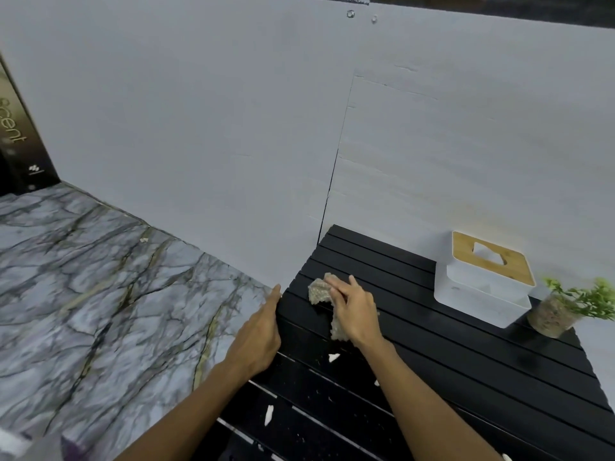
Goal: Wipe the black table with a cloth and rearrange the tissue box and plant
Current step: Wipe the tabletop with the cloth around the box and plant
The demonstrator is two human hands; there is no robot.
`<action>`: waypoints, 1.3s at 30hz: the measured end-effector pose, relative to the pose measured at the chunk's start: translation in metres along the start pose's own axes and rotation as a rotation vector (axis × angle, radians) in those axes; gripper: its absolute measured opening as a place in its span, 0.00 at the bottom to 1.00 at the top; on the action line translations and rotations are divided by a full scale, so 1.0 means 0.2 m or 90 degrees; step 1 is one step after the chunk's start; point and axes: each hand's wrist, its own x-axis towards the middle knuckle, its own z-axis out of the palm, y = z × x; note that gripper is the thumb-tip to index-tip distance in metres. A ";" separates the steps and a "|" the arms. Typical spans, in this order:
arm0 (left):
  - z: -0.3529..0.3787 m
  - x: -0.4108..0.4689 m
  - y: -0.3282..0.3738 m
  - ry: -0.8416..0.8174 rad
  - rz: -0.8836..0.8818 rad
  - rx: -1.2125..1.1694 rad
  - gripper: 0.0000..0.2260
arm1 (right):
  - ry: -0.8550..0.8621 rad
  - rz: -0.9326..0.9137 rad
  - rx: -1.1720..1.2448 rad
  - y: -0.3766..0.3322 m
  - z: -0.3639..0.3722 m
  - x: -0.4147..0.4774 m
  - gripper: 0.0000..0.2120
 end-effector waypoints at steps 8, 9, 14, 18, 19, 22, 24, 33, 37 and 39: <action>0.00 0.01 -0.03 0.016 -0.004 -0.010 0.34 | -0.211 -0.201 -0.160 -0.08 0.13 0.04 0.24; 0.00 0.01 -0.03 0.020 -0.007 -0.019 0.35 | -0.229 -0.218 -0.143 -0.09 0.12 0.01 0.23; -0.03 0.01 -0.04 0.003 -0.008 -0.066 0.38 | -0.328 -0.270 -0.060 -0.13 0.05 -0.16 0.19; -0.03 0.01 -0.01 -0.010 -0.017 -0.019 0.31 | -0.370 -0.253 0.023 -0.09 -0.08 -0.34 0.16; -0.04 0.00 0.00 -0.013 -0.008 -0.007 0.28 | -0.376 -0.237 0.043 -0.07 -0.11 -0.38 0.15; -0.04 -0.02 0.02 -0.031 0.060 0.009 0.24 | -0.370 -0.146 0.129 -0.03 -0.25 -0.47 0.14; -0.04 -0.02 0.02 -0.036 0.093 0.030 0.22 | -0.309 -0.108 0.195 -0.03 -0.34 -0.47 0.12; -0.02 -0.02 0.02 -0.025 0.072 0.089 0.22 | -0.183 -0.058 -0.035 0.04 -0.20 -0.21 0.19; -0.02 -0.01 0.02 -0.045 0.068 0.100 0.22 | -0.191 -0.140 -0.157 0.04 -0.09 -0.29 0.24; -0.03 -0.02 0.02 -0.057 0.061 0.102 0.22 | -0.224 -0.182 -0.148 0.01 -0.08 -0.33 0.24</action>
